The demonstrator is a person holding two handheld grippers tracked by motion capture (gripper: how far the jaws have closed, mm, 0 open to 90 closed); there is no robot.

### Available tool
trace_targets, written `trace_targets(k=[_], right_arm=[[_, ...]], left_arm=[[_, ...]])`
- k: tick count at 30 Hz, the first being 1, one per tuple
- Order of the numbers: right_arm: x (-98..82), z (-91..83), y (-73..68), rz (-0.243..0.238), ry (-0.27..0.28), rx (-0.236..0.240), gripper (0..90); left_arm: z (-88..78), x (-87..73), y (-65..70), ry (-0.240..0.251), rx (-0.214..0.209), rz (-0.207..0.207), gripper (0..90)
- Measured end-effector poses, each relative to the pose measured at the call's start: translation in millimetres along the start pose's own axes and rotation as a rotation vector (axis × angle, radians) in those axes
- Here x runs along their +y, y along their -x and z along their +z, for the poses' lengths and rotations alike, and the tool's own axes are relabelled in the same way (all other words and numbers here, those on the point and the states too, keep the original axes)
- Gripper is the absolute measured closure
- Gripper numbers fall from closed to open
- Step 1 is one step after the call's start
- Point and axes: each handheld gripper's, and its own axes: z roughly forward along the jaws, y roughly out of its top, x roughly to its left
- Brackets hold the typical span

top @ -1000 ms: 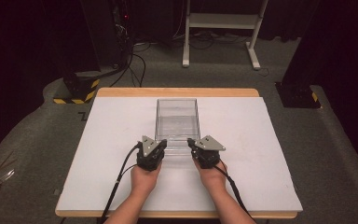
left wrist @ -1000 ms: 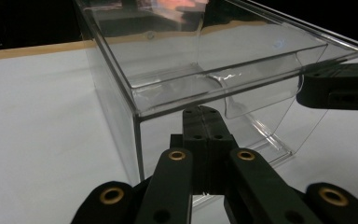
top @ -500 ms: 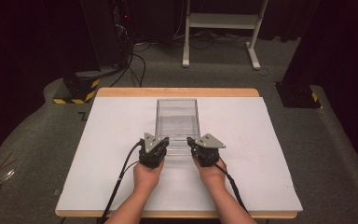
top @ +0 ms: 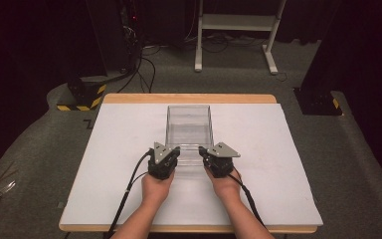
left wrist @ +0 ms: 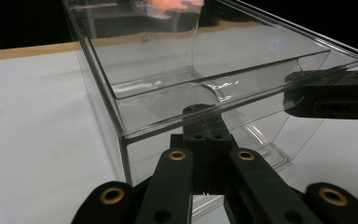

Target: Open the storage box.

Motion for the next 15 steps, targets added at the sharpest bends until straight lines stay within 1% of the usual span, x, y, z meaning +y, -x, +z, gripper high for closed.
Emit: trace_targets(k=[4, 6, 8, 15], right_arm=[[-0.4, -0.9, -1.9, -0.007, -0.001, 0.007, 90.0], [-0.6, -1.7, -3.1, -0.011, -0.002, 0.006, 90.0], [-0.9, -2.9, -3.6, -0.012, -0.004, 0.007, 90.0], [-2.7, -7.6, -6.4, -0.021, -0.004, 0.012, 90.0]], left_arm=[[-2.2, -2.2, -1.4, -0.001, -0.011, -0.007, 90.0], [-2.9, -3.1, -1.1, -0.003, -0.011, -0.001, 90.0], [-3.9, -3.6, -0.5, -0.001, -0.016, -0.007, 90.0], [-9.2, -6.1, 1.6, -0.002, -0.024, 0.006, 90.0]])
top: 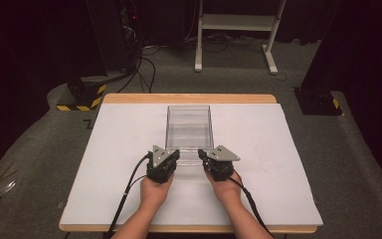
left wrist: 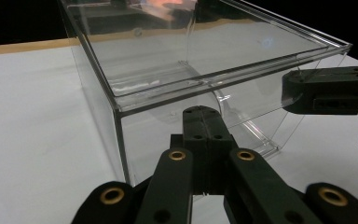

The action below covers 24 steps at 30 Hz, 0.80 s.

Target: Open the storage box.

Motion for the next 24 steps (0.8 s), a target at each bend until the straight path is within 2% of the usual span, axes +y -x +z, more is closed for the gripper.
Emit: trace_targets(k=[14, 24], right_arm=[[-6.9, -13.4, -8.2, -0.004, 0.011, 0.011, 90.0], [-12.2, -23.8, -12.5, -0.008, 0.015, 0.015, 90.0]], left_arm=[[-12.8, -7.2, 8.0, 0.008, -0.015, 0.008, 90.0], [-21.7, -12.2, 15.5, 0.004, -0.026, 0.032, 90.0]])
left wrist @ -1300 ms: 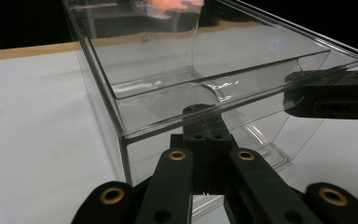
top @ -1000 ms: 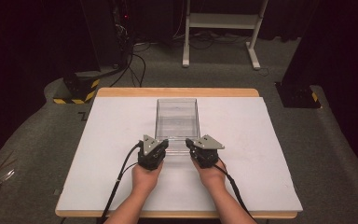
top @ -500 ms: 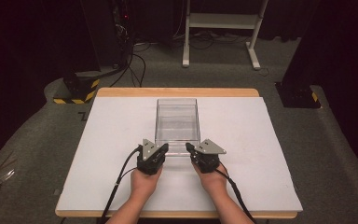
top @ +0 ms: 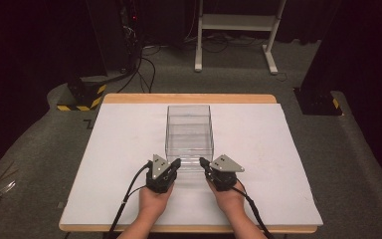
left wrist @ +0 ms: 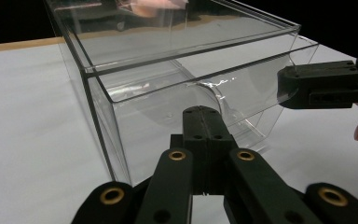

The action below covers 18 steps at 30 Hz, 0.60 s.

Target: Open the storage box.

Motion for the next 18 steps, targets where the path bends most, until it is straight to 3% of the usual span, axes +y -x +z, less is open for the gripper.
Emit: trace_targets(k=[18], right_arm=[[-11.9, -19.3, -14.2, 0.007, -0.005, 0.02, 90.0]], left_arm=[[-19.6, -12.9, 14.2, -0.011, -0.016, 0.01, 90.0]])
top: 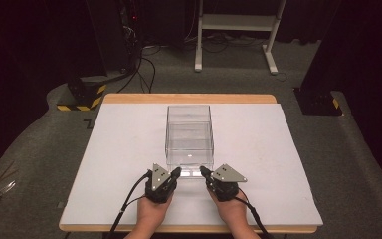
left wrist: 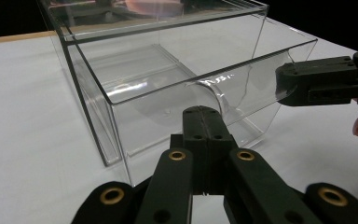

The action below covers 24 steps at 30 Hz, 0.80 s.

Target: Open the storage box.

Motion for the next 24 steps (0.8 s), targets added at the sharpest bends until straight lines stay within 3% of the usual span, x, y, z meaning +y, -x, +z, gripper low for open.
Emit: trace_targets(k=[24], right_arm=[[-11.1, -26.5, -20.6, -0.036, -0.008, 0.034, 90.0]], left_arm=[[-28.0, -14.6, 16.6, -0.022, -0.018, 0.031, 90.0]])
